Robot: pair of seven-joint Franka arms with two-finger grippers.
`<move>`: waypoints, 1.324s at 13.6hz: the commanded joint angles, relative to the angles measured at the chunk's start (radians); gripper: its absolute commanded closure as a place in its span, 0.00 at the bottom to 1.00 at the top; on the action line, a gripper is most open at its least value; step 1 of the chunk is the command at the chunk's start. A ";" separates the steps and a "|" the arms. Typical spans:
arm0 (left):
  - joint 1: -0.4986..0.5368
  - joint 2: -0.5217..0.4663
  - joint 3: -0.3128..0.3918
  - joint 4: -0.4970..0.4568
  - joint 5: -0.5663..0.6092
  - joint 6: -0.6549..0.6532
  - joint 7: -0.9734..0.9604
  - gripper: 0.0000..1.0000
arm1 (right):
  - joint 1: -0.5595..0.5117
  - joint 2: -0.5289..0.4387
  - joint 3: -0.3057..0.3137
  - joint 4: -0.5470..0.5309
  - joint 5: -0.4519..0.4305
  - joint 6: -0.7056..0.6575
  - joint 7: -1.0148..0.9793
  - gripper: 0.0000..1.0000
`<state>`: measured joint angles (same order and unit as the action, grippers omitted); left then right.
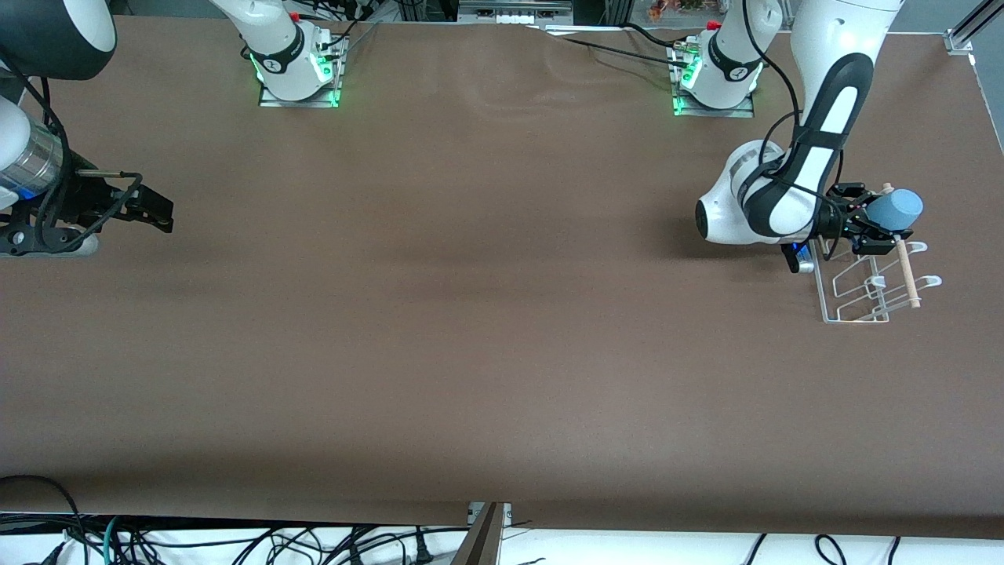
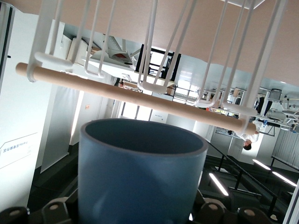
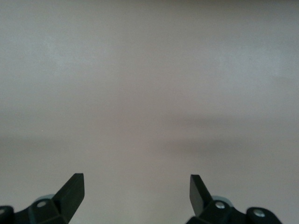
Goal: Transfer cup to left arm and place on rack
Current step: 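Carry the cup with the left gripper onto a rack hook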
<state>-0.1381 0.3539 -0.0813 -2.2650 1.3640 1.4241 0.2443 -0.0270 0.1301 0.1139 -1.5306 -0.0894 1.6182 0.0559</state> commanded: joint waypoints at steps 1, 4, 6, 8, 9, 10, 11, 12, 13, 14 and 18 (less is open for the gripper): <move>0.009 -0.015 -0.006 -0.040 0.046 0.021 -0.022 0.95 | -0.007 -0.009 0.000 0.001 0.019 -0.014 -0.013 0.00; 0.020 -0.009 -0.008 -0.047 0.087 0.022 -0.034 0.95 | -0.004 -0.009 0.001 0.001 0.019 -0.012 -0.011 0.00; 0.020 -0.003 -0.006 -0.060 0.095 0.024 -0.057 0.95 | -0.005 -0.009 0.001 0.001 0.019 -0.009 -0.011 0.00; 0.023 0.008 -0.006 -0.068 0.098 0.024 -0.088 0.95 | -0.007 -0.009 0.001 0.001 0.019 -0.009 -0.013 0.00; 0.026 0.011 -0.006 -0.071 0.098 0.029 -0.106 0.95 | -0.007 -0.009 0.001 0.001 0.019 -0.009 -0.013 0.00; 0.026 0.019 -0.006 -0.074 0.107 0.030 -0.117 0.95 | -0.007 -0.009 0.001 0.001 0.019 -0.009 -0.013 0.00; 0.028 0.020 -0.006 -0.077 0.121 0.032 -0.125 0.95 | -0.007 -0.009 0.001 0.001 0.019 -0.009 -0.013 0.00; 0.040 0.025 -0.006 -0.080 0.141 0.033 -0.132 0.94 | -0.005 -0.009 0.001 0.001 0.019 -0.009 -0.013 0.00; 0.049 0.031 -0.006 -0.083 0.156 0.036 -0.146 0.94 | -0.005 -0.009 0.001 0.003 0.019 -0.009 -0.013 0.00; 0.049 0.040 -0.006 -0.084 0.159 0.045 -0.160 0.94 | -0.005 -0.009 0.001 0.001 0.019 -0.009 -0.013 0.00; 0.054 0.054 -0.006 -0.085 0.162 0.052 -0.174 0.91 | -0.007 -0.009 0.001 0.001 0.019 -0.009 -0.013 0.00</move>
<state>-0.0932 0.4093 -0.0816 -2.3386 1.4918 1.4708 0.0872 -0.0269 0.1301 0.1137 -1.5306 -0.0879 1.6182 0.0559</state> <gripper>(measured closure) 0.203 0.000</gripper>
